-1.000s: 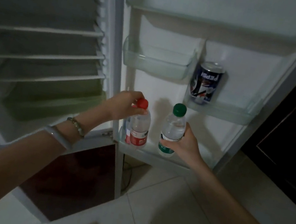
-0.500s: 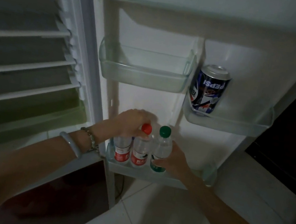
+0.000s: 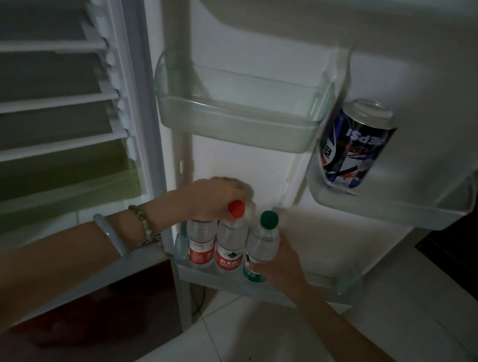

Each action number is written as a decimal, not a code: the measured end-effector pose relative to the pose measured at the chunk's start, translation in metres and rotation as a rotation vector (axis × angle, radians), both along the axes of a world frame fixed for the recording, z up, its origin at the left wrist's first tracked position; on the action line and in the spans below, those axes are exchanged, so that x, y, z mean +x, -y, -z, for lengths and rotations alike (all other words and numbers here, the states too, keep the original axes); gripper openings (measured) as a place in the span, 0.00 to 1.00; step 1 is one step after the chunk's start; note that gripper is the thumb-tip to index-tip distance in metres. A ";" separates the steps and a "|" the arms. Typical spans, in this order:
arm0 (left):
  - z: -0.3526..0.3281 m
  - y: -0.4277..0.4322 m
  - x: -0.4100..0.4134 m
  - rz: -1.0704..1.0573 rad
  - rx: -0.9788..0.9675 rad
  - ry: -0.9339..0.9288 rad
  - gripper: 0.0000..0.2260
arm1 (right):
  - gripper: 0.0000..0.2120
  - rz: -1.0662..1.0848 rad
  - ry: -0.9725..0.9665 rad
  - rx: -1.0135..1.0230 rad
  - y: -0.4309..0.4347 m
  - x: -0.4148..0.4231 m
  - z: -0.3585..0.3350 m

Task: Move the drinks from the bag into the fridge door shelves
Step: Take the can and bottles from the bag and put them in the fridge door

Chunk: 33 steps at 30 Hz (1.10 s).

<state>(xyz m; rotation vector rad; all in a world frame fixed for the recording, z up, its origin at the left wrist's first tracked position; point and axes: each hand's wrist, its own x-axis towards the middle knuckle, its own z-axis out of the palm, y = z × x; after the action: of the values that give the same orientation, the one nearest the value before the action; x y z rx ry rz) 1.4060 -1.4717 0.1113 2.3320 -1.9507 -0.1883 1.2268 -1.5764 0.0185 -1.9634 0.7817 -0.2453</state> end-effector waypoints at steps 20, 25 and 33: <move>0.004 -0.009 -0.027 -0.122 -0.038 0.152 0.24 | 0.21 -0.110 -0.024 -0.011 0.009 -0.014 -0.028; 0.010 -0.039 -0.047 -0.060 -0.191 0.259 0.26 | 0.29 -0.173 -0.030 -0.116 0.009 -0.030 -0.056; 0.025 -0.129 -0.110 -0.189 -0.233 0.334 0.30 | 0.38 -0.373 -0.095 -0.815 -0.012 -0.074 -0.081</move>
<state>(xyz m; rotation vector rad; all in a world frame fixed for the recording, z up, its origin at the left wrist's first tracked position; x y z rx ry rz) 1.2959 -1.3427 0.0863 2.4905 -1.7431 0.4442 1.1524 -1.5647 0.0991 -2.8593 0.3689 -0.2711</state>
